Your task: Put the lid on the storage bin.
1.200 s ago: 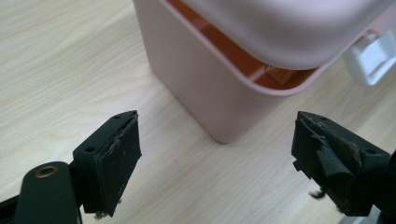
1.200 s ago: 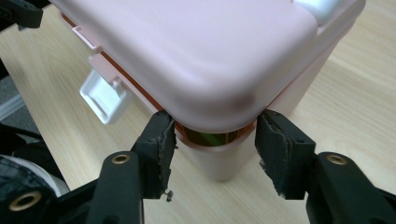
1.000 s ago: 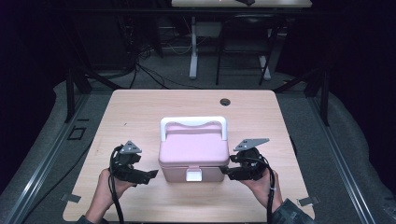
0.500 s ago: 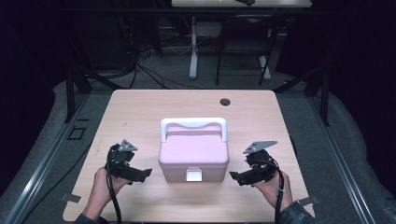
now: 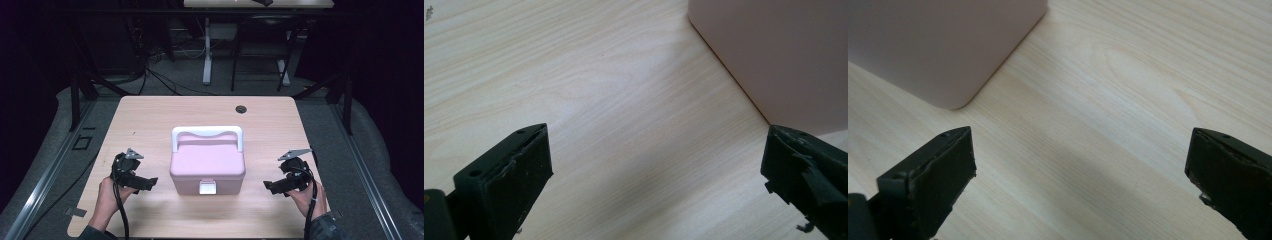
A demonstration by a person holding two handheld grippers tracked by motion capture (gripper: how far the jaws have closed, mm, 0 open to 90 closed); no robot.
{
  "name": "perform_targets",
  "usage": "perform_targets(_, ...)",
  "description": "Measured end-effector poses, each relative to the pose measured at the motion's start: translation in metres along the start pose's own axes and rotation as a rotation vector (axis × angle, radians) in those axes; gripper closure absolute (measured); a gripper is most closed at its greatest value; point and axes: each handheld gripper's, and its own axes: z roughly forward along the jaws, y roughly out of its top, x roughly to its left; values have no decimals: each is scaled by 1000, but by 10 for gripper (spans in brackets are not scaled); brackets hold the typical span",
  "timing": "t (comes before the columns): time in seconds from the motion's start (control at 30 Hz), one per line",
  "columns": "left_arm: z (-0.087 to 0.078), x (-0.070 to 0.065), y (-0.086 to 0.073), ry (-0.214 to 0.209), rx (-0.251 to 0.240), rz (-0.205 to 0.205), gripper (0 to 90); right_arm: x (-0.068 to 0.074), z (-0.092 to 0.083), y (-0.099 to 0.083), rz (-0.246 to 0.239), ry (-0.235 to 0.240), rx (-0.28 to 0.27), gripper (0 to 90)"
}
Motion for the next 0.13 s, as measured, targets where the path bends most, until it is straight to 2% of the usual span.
perform_targets(0.13, 2, 2, -1, -6, 2, 0, 1, -4, 3, -1, 3, -16, 14, 0)
